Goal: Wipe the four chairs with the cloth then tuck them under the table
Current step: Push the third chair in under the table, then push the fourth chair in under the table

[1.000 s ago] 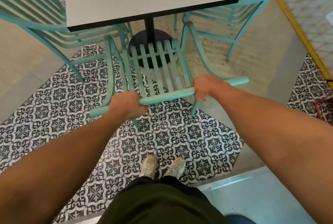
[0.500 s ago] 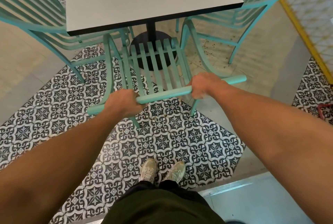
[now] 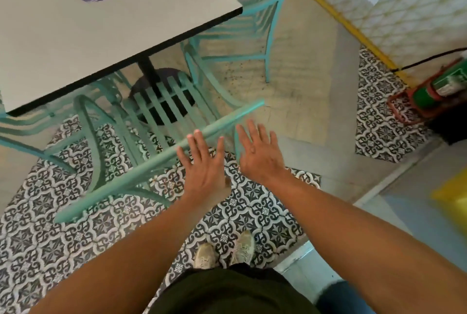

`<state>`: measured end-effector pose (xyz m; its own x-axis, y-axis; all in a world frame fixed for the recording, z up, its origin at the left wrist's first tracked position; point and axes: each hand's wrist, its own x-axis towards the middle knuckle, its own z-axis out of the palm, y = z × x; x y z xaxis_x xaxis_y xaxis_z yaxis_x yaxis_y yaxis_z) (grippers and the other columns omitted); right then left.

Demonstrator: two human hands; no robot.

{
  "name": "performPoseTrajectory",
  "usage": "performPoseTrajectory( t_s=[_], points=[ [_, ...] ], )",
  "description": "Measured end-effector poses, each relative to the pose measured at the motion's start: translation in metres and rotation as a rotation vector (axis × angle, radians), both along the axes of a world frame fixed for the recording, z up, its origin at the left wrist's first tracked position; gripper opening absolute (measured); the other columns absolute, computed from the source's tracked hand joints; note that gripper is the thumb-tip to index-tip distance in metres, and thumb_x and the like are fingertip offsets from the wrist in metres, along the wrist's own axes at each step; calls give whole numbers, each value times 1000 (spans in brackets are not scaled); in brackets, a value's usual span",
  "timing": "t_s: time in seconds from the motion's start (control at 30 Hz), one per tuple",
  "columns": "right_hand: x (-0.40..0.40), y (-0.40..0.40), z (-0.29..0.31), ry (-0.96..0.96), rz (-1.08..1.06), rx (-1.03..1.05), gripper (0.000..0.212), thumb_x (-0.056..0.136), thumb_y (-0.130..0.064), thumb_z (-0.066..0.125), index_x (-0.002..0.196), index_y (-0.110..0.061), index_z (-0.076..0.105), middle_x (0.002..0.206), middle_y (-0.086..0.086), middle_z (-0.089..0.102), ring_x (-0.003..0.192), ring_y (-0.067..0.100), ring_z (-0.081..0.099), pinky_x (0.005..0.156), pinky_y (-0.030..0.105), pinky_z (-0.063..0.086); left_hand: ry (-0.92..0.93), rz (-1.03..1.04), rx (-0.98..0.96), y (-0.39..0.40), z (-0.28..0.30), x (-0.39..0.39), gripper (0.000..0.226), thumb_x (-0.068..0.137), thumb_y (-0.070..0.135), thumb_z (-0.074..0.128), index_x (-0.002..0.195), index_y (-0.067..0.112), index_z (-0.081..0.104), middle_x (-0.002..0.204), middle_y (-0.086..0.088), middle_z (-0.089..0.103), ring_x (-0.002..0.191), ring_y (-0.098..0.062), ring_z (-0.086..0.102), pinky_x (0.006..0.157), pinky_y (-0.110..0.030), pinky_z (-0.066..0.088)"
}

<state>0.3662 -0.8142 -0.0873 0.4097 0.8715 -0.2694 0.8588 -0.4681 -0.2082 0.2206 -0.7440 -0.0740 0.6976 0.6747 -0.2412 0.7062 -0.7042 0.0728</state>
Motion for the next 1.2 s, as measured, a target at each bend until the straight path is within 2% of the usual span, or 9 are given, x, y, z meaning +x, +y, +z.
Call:
performPoseTrajectory(
  t_s=[0.07,0.1,0.2,0.43,0.6,0.77,0.87,1.2],
  points=[
    [23,-34,-2,70,-238,-100,75,93,-45,38,153,-19,0,160,16,2,146,39,6,116,58,5,57,-74,-2,-8,0,33,105,84,50,58,154,23,-16,150,-26,-35,139,-45,-30,111,-64,-16],
    [36,-53,-5,80,-322,-129,77,92,-50,39,153,-18,4,159,17,7,145,40,9,115,60,7,98,-174,6,-12,0,50,100,87,52,53,154,21,-14,152,-23,-33,140,-43,-28,112,-62,-15],
    [71,-107,-10,87,-464,-224,76,91,-59,38,151,-20,12,158,16,12,143,41,13,113,63,12,174,-479,-47,-26,-1,103,86,93,54,44,156,20,-3,160,-14,-17,147,-32,-18,115,-55,-11],
    [133,-181,6,165,-737,-273,72,91,-63,36,149,-24,19,156,10,22,143,35,19,111,63,15,222,-634,-167,-65,0,215,79,94,65,29,156,24,2,164,-8,-4,150,-28,-7,119,-54,0],
    [196,-189,5,157,-825,-272,73,89,-65,36,148,-25,20,156,10,23,142,36,20,110,64,17,185,-710,-168,-68,-1,292,77,95,64,27,156,22,7,163,-10,4,149,-30,-1,119,-55,4],
    [288,-162,18,61,-879,-243,72,92,-60,37,150,-24,14,160,9,11,146,35,8,112,62,13,131,-725,-125,-40,-9,392,77,94,65,26,155,21,9,163,-10,6,149,-30,1,118,-56,5],
    [343,-139,33,15,-868,-251,73,94,-57,37,152,-24,8,161,9,3,147,35,1,114,61,8,101,-717,-121,-17,-5,453,77,94,64,26,155,20,10,162,-11,6,149,-31,2,117,-56,6],
    [526,-79,59,30,-844,-237,72,95,-54,38,153,-26,6,162,6,0,148,31,-1,115,58,5,89,-714,-92,46,13,631,76,95,65,24,155,20,10,162,-10,8,149,-31,4,118,-55,8]
  ],
)
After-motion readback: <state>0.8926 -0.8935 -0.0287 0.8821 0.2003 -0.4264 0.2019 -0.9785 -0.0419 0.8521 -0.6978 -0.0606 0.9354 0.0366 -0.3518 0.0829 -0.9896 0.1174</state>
